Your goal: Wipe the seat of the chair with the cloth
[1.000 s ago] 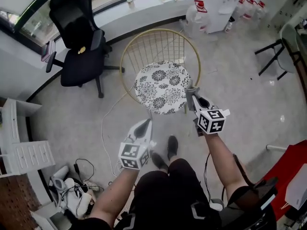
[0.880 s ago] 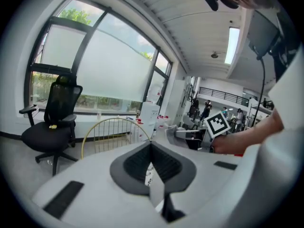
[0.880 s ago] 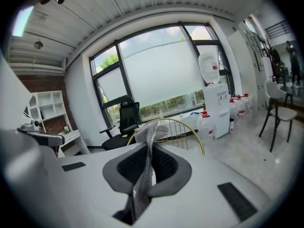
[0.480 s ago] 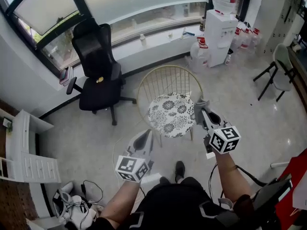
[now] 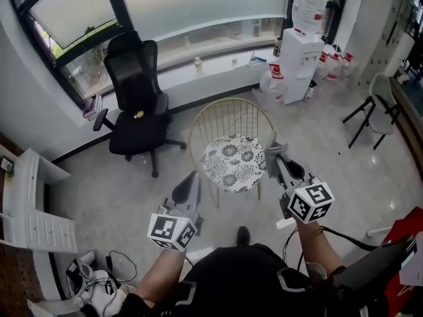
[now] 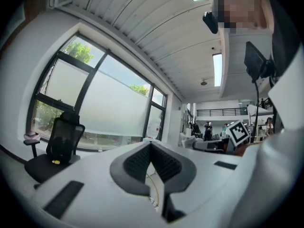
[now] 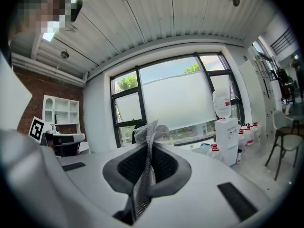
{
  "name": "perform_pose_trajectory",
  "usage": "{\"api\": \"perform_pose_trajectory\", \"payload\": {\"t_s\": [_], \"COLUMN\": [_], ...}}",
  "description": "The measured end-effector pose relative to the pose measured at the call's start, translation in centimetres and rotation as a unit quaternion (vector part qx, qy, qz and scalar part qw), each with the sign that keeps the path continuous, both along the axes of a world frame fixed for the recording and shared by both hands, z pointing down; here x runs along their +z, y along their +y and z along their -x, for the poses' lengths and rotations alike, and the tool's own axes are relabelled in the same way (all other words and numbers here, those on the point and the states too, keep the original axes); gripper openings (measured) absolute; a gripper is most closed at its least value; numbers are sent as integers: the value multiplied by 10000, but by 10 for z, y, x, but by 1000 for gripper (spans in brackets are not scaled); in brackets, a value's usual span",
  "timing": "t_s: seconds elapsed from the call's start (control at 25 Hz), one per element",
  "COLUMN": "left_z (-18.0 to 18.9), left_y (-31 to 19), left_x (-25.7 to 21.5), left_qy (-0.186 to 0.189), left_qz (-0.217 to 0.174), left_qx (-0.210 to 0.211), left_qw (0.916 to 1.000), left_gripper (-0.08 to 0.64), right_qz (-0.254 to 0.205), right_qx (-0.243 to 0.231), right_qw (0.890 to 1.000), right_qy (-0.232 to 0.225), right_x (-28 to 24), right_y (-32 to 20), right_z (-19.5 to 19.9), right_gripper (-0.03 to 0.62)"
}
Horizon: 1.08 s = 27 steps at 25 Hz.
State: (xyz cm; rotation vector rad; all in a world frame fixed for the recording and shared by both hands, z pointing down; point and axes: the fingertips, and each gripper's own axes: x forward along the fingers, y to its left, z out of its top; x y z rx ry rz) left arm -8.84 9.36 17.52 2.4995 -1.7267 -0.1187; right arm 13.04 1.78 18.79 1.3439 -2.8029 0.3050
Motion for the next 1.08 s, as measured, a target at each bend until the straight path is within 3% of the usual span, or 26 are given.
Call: {"api": "perform_pose_trajectory", "payload": {"t_s": [0.32,0.52,1.08], "left_z": [-1,3,12], "left_y": [9,11,12], "left_x": [-8,-5,-5], "left_qy": [-235,-30,-40], "left_qz": [-108,-51,-27], "left_qx": [-29,-67,-50], "left_qw": [9997,10000,10000], "left_gripper": [8,8,8], "right_qz": [-256,-322,-335], "right_qx": [74,56,102], "right_qw": [9996,9995,9994], "right_qy": [85,38,30], "right_x": [-15,-18,-20], "right_y": [10,13,10], "right_z": [3,3,13], "right_gripper": [21,21,21]}}
